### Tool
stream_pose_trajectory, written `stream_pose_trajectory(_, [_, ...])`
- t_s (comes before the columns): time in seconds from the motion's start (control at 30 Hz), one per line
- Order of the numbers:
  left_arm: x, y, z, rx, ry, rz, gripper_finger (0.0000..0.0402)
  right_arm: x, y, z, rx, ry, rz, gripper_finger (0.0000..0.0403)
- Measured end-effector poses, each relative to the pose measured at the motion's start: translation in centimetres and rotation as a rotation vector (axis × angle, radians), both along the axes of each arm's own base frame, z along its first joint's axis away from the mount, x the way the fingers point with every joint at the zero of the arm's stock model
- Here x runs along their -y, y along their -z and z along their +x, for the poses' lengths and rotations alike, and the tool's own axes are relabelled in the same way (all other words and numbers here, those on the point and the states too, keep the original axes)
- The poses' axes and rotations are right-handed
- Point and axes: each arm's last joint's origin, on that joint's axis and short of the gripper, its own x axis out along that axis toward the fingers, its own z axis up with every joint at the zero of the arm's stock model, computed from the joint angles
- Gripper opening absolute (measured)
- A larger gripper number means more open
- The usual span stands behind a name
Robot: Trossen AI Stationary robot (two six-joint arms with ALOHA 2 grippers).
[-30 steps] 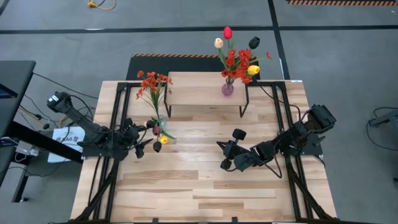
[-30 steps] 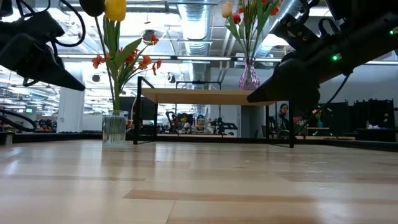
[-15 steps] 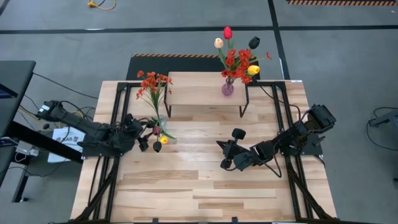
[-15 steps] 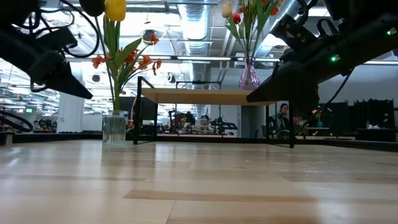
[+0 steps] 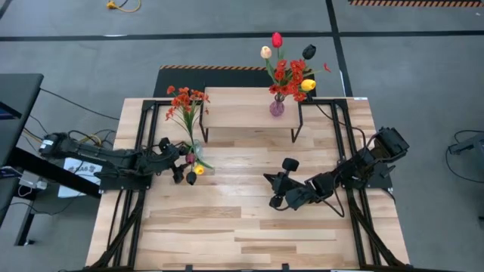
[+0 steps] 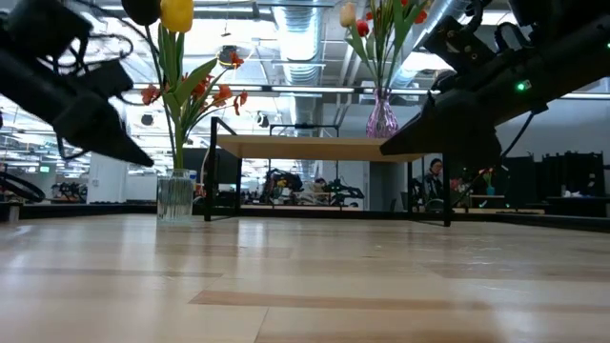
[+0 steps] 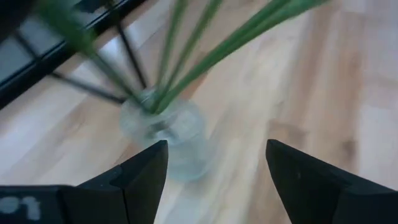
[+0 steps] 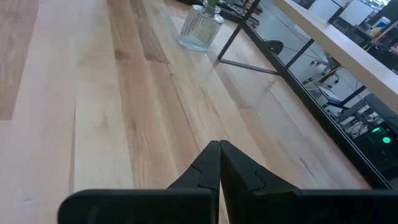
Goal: Pick and place flowers into a vace then onto a shelf
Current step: Put the transparent vase with the flowers on the shelf
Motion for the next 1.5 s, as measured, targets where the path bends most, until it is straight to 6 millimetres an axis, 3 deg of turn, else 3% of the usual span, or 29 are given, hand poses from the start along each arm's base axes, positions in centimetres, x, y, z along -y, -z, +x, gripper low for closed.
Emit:
stream_pose_trajectory(0.13, [-0.8,1.0,-0.4,-0.034,-0.072,-0.003,0.0261,-0.2,0.0,-0.1,0.000,-0.007,0.000,0.0000])
stream_pose_trajectory(0.73, [-1.0,0.8,0.0,0.099,-0.137,-0.120,0.0261,-0.2,0.0,-0.1,0.000,-0.007,0.001,0.0000])
stream_pose_trajectory(1.5, [1.6,3.0,0.2,0.176,-0.274,-0.059,0.0261,-0.1,0.3,-0.3,-0.001,0.026,0.033,0.0000])
